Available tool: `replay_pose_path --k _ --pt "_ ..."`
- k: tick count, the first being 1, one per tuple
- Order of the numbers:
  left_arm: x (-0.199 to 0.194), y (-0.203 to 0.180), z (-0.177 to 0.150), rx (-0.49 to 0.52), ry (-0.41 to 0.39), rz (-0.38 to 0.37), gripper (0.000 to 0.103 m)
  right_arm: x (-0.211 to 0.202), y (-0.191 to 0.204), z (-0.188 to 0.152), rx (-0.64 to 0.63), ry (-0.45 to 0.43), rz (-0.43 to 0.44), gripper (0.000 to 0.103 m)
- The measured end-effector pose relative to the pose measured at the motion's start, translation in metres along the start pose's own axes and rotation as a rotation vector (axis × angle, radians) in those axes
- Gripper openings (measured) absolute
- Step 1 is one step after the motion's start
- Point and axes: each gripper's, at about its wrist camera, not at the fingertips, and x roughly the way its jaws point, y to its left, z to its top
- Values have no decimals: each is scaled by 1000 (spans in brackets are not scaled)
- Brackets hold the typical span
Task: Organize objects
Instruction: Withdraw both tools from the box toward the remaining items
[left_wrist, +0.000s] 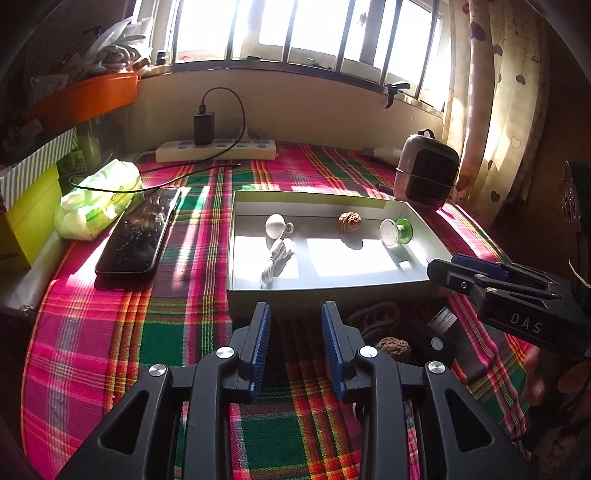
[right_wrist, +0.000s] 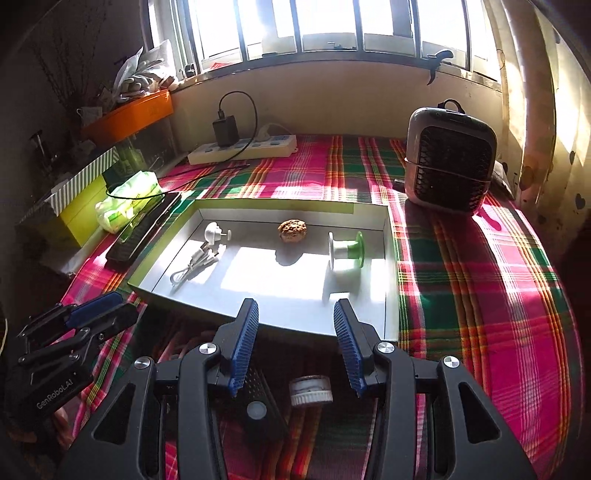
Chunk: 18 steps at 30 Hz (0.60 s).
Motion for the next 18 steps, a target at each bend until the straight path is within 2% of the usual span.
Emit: replay_pose_path --k 9,18 --pt "-6 -3 -14 -8 17 -45 28 -9 -4 -19 13 -3 2 44" --pt "-5 -7 -28 -9 56 -182 34 -16 -11 -37 39 0 16 44"
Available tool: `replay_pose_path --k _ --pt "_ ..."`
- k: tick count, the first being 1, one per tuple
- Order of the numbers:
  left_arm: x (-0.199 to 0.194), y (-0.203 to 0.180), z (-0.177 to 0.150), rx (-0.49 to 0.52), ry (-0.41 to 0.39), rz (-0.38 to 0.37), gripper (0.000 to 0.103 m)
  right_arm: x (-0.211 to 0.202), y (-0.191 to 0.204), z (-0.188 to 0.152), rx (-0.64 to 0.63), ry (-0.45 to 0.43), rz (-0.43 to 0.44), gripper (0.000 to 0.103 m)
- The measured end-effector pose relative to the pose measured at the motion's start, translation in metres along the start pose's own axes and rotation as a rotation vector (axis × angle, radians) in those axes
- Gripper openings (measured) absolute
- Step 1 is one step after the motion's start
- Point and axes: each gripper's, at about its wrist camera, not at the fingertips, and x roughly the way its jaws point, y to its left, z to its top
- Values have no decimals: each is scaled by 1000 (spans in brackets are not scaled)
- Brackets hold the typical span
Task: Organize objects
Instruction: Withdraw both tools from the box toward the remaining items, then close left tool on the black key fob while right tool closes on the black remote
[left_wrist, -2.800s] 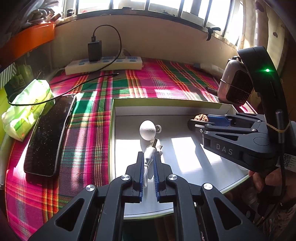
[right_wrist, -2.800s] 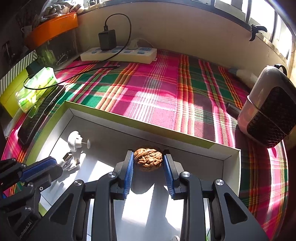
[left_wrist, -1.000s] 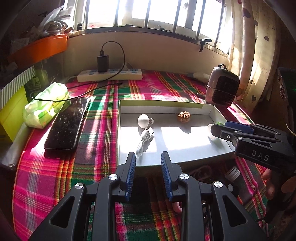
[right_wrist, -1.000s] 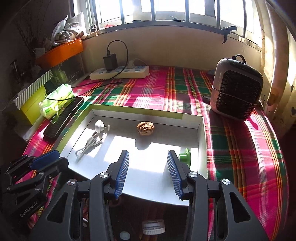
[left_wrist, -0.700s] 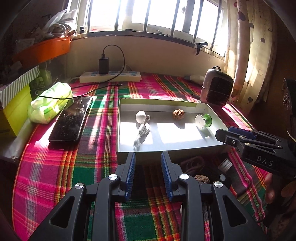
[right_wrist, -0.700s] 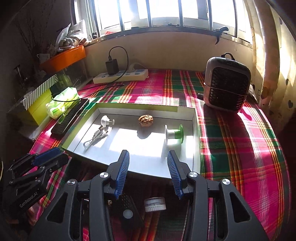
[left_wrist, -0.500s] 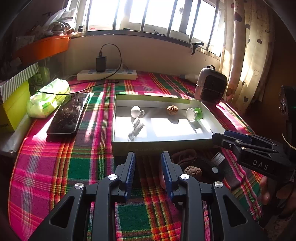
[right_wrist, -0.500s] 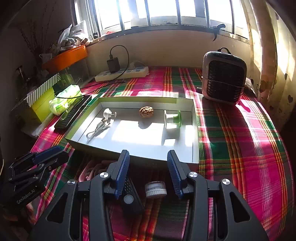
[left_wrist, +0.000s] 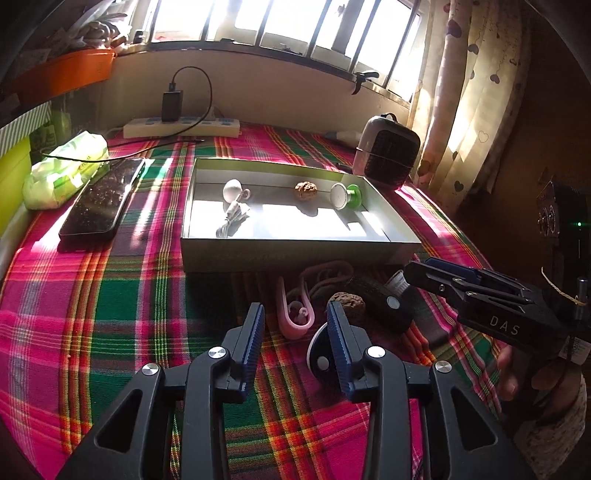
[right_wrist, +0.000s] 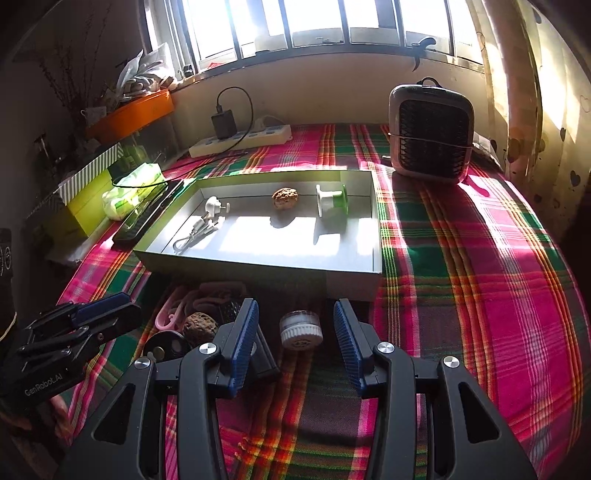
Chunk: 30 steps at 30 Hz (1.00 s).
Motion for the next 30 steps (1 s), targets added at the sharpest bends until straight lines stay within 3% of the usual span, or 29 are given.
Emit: replay_pose_path --k 11,30 --pt "7 -13 -10 47 41 -69 35 -4 -1 -14 -1 14 15 44" --pt "25 -12 -12 37 93 -19 34 -3 1 -20 -14 33 35 44"
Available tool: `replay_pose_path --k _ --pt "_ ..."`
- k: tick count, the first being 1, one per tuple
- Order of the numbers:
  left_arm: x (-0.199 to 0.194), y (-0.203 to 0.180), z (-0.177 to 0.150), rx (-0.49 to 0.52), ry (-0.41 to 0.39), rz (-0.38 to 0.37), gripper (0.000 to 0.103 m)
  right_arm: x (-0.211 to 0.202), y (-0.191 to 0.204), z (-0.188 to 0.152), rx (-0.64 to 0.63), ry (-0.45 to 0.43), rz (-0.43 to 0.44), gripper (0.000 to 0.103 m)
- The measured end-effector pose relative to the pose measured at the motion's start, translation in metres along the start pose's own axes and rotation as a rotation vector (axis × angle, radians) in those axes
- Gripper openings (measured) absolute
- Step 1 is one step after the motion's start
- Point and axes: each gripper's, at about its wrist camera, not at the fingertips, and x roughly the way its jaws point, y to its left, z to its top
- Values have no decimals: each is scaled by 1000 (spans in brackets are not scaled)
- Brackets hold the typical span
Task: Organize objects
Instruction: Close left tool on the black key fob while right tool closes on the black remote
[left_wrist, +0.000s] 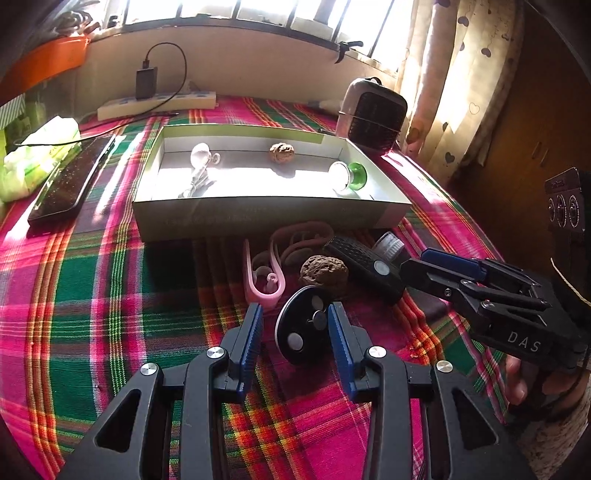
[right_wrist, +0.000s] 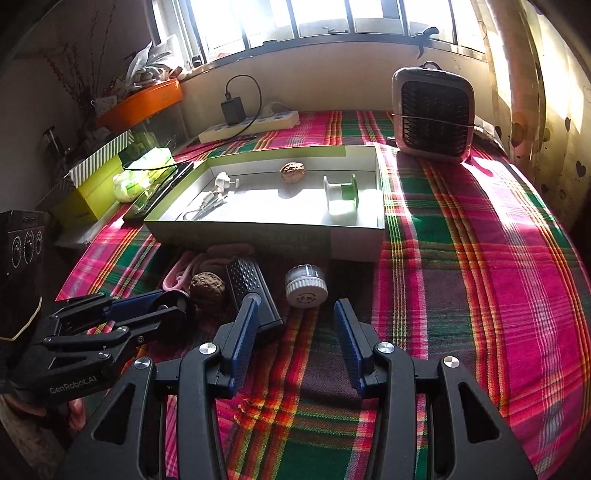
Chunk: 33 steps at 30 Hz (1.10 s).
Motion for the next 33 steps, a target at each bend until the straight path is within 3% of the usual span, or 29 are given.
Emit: replay_pose_path --k 7,23,33 --pt "-3 5 -1 -22 -7 11 24 2 7 -2 -20 19 25 44" --pt "-16 29 -7 -69 -27 65 24 16 32 -3 -96 76 88 44" --pt "-15 38 -6 -86 -24 52 24 25 40 4 -131 76 27 44"
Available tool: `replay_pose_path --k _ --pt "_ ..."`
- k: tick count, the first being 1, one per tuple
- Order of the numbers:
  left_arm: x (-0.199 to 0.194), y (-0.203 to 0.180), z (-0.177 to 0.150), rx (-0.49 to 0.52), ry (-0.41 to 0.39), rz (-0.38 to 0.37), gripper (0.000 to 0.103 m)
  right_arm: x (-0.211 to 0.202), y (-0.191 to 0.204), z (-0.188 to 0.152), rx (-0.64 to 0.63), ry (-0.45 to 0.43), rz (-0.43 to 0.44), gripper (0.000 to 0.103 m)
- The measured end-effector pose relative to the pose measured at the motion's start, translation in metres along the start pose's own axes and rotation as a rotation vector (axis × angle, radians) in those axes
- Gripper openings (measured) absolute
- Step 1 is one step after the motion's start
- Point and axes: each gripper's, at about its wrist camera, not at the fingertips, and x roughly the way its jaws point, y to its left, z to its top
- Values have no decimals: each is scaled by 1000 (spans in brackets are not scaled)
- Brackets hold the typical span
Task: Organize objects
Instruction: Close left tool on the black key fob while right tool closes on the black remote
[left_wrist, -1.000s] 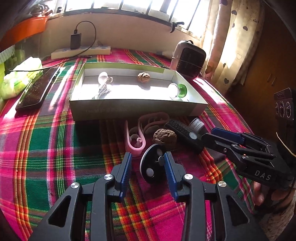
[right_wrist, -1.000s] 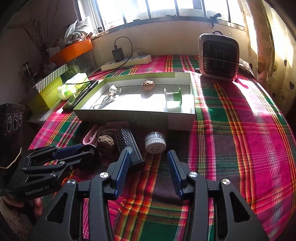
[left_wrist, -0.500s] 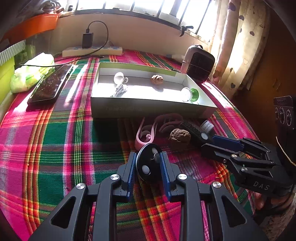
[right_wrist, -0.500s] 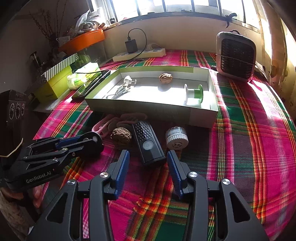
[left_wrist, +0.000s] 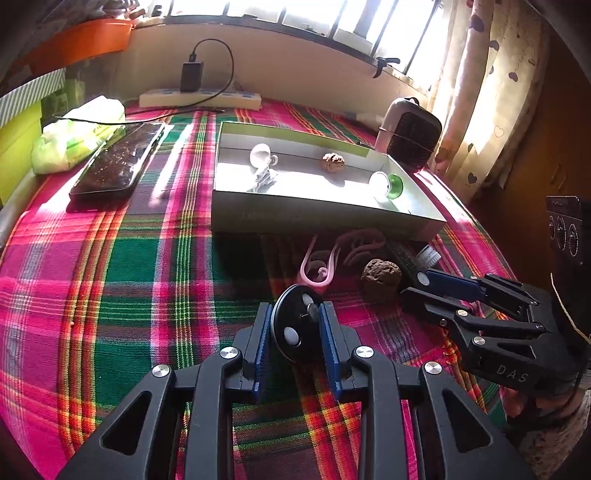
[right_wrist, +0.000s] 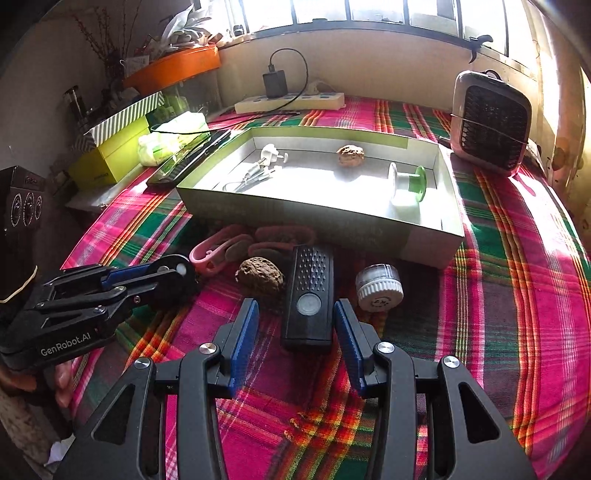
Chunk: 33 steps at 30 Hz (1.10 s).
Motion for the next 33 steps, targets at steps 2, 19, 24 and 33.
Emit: replay_pose_path --k 2,19,24,33 --pt "1 1 0 -4 4 -6 25 3 1 1 -10 4 -17 44" --pt "2 0 1 -5 6 -8 26 12 -7 5 -3 16 -53 44" --pt "2 -1 1 -3 6 -7 26 11 -8 5 2 13 -55 37" --pt "2 -1 0 -5 6 -8 26 10 -7 5 4 10 -52 28"
